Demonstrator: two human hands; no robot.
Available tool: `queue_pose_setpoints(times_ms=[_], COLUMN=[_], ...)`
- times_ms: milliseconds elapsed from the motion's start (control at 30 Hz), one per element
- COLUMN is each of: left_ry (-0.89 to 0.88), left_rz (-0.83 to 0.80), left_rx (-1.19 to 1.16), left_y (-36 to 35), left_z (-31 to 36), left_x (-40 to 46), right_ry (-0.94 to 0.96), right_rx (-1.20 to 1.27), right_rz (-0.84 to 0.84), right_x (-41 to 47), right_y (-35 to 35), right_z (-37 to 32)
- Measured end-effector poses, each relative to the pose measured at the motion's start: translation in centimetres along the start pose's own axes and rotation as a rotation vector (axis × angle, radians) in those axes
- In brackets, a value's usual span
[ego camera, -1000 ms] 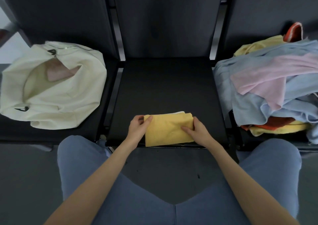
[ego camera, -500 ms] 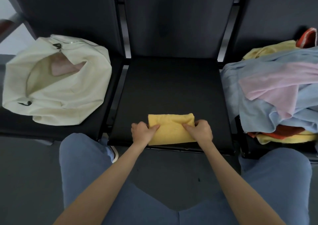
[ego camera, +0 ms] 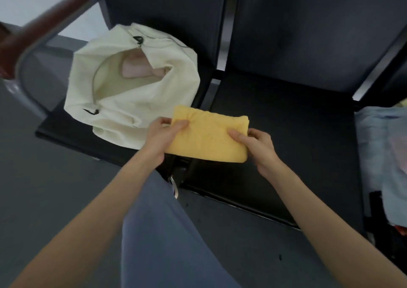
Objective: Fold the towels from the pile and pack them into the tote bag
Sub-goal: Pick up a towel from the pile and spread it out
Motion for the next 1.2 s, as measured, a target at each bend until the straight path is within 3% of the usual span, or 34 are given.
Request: queue_pose_setpoints(times_ms=[200, 500, 700, 833, 933, 1200], left_ry=[-0.143, -0.360, -0.363, -0.340, -0.336, -0.538], left_rz=[0.130, 0.230, 0.183, -0.053, -0.131, 0.094], left_rx=[-0.077, -0.002, 0.323, 0.380, 0.501, 0.416], left_y=[8.0, 14.9, 14.4, 13.7, 12.9, 11.8], left_z=[5.4, 11.3, 9.5, 9.0, 9.8, 14.1], left_x=[5.9, 18.5, 27.6, 30.8, 32.1, 33.2], right_ry=[-0.035, 0.456, 0.285, 0.180, 0.255, 0.550], right_rx=[0.099, -0.248, -0.476, -0.540, -0.651, -0.841], right_rz=[-0.224, -0.170, -0.198, -0.226, -0.164, 0.161], right_x=[4.7, 13.5, 20.0, 21.6, 22.6, 21.7], right_y=[-9.7, -23.0, -29.1, -31.0, -31.6, -31.2], right_z=[-5.7, -15.8, -12.7, -11.7, -12.7, -17.8])
Point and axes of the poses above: each hand's wrist, its own x-axis towards the middle knuckle, its own y-axis out of the back of the hand, z = x × y, the point moved 7 cm from there along x, towards the middle knuckle, and after that the axes turned 7 degrees about z, right-handed, at the moved point
